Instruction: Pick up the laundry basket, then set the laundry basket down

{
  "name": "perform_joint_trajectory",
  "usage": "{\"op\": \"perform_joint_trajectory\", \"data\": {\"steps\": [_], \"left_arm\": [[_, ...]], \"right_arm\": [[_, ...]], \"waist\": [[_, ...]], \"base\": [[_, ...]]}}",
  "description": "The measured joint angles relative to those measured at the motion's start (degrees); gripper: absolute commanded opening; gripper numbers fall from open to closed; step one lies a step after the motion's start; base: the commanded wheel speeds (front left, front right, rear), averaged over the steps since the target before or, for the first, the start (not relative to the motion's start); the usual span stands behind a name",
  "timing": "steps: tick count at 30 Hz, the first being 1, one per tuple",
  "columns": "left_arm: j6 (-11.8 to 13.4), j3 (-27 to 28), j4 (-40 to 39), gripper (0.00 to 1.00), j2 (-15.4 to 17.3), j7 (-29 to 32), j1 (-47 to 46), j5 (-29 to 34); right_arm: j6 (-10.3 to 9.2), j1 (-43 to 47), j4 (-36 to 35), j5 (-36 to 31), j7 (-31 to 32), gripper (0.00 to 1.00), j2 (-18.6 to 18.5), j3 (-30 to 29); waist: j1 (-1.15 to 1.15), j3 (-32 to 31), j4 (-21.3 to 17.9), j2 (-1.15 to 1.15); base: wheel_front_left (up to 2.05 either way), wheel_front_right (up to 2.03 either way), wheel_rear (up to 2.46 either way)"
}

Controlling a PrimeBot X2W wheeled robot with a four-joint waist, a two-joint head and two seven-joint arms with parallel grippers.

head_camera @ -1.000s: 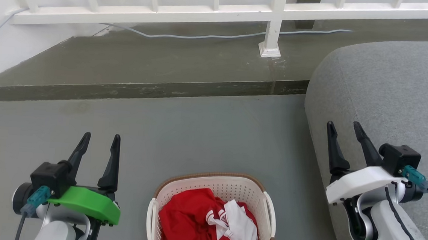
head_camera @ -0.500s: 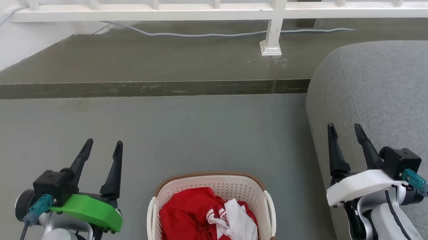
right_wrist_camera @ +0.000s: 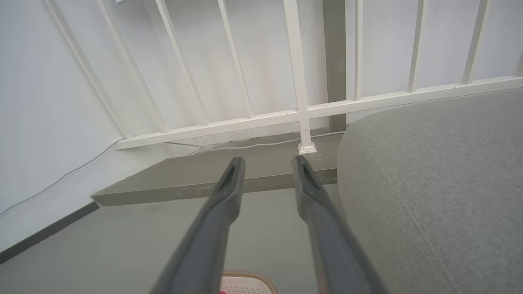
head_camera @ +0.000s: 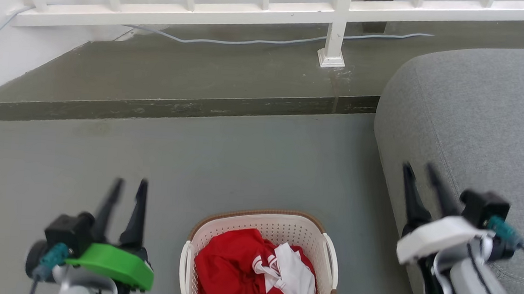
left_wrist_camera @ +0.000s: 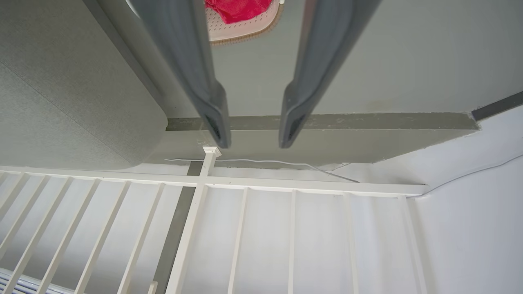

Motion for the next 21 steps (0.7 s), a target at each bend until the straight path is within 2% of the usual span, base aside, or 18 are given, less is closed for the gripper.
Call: {"op": "perform_joint_trajectory", "data": {"steps": [9,21], "left_arm": [[-0.03,0.09,1.41,0.00,-0.53,0.59,1.17,-2.29],[-0.48,2.02,1.88,0.00,-1.19,3.08,1.16,-12.26]], "right_arm": [[0.31,2.16,1.27,2.55,0.93,0.00,0.69,-1.34],[1.32,2.08,1.59,12.28,3.90,0.00,1.33,-3.91]], "waist": [[0.00,-0.01,0.25,0.00],[0.00,-0.03,0.76,0.00]], "base": [[0.00,0.00,0.00],[0.00,0.00,0.00]]}}
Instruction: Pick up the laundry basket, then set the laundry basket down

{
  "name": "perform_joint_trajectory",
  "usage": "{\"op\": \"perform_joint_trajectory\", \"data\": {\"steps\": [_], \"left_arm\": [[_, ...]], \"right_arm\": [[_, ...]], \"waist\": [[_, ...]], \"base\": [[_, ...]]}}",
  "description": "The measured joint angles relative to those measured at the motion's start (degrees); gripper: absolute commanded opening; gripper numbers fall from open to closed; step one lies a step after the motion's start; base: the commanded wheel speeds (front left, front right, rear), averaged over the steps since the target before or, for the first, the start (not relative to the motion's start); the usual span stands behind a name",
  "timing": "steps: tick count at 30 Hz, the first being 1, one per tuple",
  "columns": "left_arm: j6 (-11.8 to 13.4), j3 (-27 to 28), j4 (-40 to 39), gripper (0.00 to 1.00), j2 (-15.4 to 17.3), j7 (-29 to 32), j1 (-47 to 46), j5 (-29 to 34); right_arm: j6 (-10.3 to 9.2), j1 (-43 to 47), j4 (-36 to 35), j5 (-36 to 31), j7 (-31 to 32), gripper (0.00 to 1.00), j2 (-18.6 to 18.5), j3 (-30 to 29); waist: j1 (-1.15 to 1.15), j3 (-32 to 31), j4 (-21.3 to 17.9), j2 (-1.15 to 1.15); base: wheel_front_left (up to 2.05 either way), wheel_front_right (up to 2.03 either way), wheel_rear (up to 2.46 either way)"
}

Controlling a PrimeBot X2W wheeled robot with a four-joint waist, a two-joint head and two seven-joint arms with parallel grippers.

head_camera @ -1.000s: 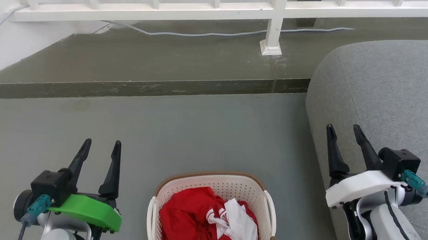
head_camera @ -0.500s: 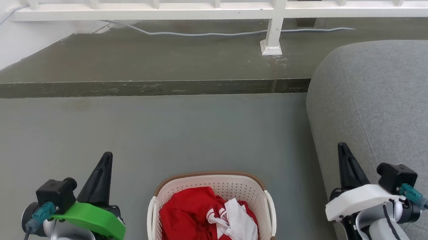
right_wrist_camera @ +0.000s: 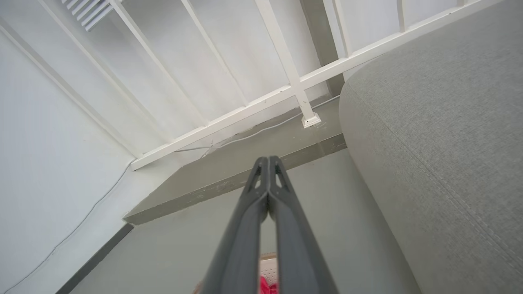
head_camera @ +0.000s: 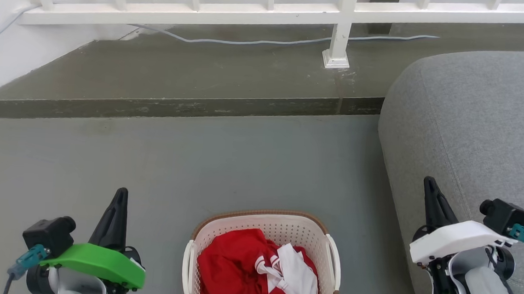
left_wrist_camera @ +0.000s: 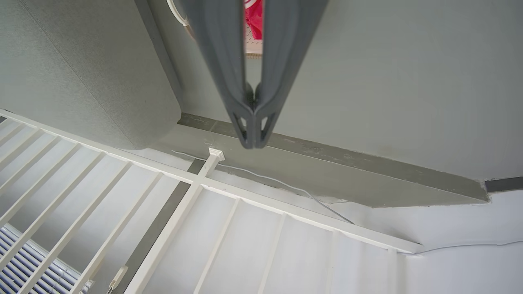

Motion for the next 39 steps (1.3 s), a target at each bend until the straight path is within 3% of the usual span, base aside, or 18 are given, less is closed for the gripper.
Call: {"op": "perform_joint_trajectory", "data": {"steps": [39], "left_arm": [[-1.08,6.84,2.13,0.00,-1.02,7.87,-0.14,-25.27]], "right_arm": [[3.01,0.01,-0.92,26.09,8.13,0.00,1.88,-8.40]], "waist": [[0.00,-0.02,1.51,0.00]], "base": [[0.00,0.00,0.00]]}}
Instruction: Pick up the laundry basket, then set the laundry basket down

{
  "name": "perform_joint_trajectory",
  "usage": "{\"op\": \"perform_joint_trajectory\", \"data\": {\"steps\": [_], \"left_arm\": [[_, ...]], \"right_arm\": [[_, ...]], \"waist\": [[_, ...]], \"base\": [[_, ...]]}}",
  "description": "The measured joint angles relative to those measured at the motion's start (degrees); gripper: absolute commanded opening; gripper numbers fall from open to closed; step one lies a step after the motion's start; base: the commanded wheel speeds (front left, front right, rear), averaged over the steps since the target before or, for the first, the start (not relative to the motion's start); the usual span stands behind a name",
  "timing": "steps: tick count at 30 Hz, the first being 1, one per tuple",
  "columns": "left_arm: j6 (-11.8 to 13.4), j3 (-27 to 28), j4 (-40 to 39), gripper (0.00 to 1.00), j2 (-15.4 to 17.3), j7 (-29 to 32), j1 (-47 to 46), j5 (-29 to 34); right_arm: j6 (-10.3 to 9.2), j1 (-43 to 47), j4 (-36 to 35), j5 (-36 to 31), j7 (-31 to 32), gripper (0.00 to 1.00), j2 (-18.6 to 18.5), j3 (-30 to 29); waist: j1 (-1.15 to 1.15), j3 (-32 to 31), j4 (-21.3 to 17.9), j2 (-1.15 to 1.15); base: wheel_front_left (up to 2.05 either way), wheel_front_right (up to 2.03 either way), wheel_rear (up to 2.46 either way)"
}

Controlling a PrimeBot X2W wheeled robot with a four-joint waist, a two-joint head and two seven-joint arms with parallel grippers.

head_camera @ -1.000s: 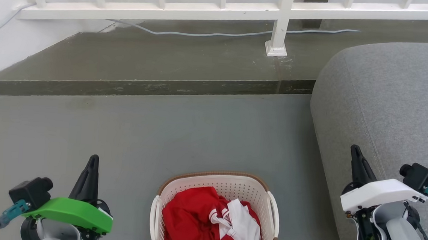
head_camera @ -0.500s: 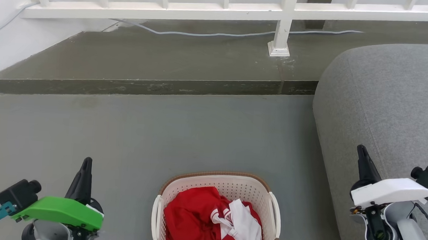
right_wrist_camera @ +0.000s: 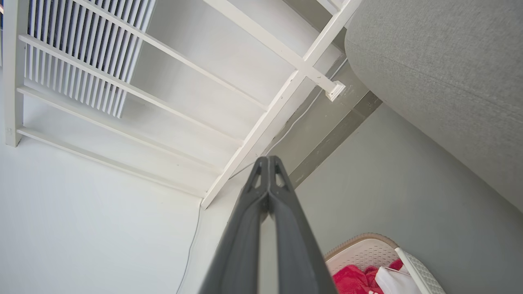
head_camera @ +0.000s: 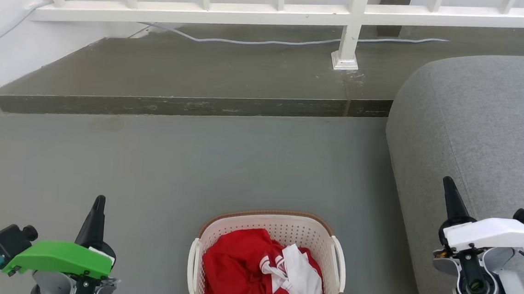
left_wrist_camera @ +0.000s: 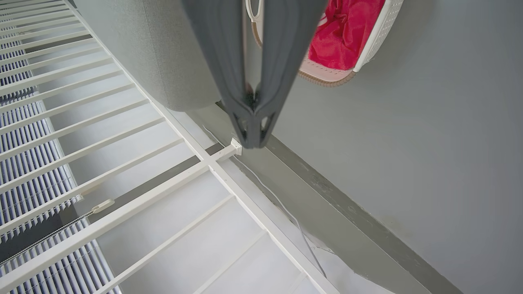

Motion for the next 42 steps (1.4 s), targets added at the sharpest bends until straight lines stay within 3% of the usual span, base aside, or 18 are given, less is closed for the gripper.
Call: {"op": "perform_joint_trajectory", "data": {"steps": [42], "left_arm": [[-1.52,6.66,2.10,0.00,-1.38,7.71,-1.24,-26.31]], "right_arm": [[3.05,0.14,-1.49,26.91,7.48,0.00,1.85,-8.32]], "waist": [[0.00,-0.01,1.57,0.00]], "base": [[0.00,0.00,0.00]]}}
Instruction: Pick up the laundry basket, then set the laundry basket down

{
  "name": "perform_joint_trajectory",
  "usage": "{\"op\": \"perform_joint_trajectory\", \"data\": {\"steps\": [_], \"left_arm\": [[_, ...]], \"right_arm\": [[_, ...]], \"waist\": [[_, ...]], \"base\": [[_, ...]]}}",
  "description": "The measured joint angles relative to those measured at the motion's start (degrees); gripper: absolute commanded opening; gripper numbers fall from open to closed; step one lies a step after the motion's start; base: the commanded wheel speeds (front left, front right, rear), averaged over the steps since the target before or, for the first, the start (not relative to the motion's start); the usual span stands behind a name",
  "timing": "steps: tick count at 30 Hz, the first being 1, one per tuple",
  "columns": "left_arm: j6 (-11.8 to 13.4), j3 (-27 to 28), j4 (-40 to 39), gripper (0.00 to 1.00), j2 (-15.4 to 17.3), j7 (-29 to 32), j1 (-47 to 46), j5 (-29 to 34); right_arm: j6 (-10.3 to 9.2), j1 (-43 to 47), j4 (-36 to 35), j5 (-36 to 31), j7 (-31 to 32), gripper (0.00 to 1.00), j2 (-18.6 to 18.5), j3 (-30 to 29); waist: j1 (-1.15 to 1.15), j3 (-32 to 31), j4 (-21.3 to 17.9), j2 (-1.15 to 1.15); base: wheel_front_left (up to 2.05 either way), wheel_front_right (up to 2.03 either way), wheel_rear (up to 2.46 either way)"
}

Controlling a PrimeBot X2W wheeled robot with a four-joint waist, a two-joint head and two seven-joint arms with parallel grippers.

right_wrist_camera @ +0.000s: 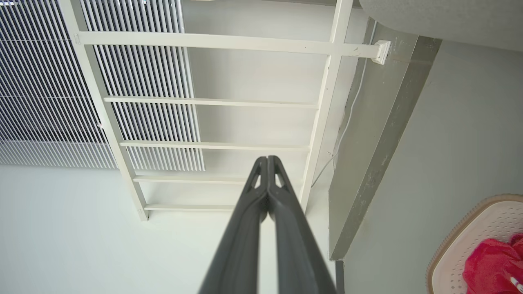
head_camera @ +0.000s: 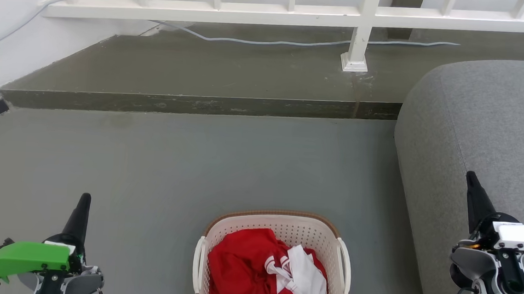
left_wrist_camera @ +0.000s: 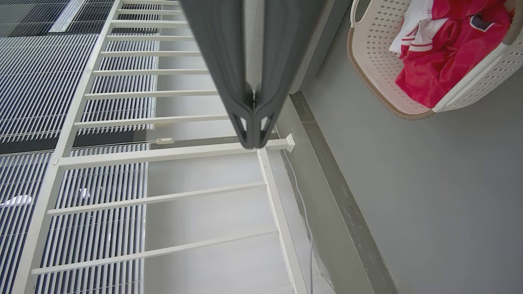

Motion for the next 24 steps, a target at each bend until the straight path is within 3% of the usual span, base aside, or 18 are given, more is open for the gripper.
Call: {"op": "perform_joint_trajectory", "data": {"steps": [8,24], "left_arm": [[-0.27,1.24,0.44,0.00,-0.18,1.35,-0.10,-5.15],[-0.42,1.33,0.48,0.00,-0.25,1.51,-0.21,-5.30]], "right_arm": [[0.51,0.04,-0.32,5.33,1.44,0.00,0.34,-1.48],[0.51,0.10,-0.47,5.45,1.51,0.00,0.40,-1.58]], "waist": [[0.00,0.00,0.28,0.00],[0.00,0.00,0.28,0.00]], "base": [[0.00,0.00,0.00],[0.00,0.00,0.00]]}}
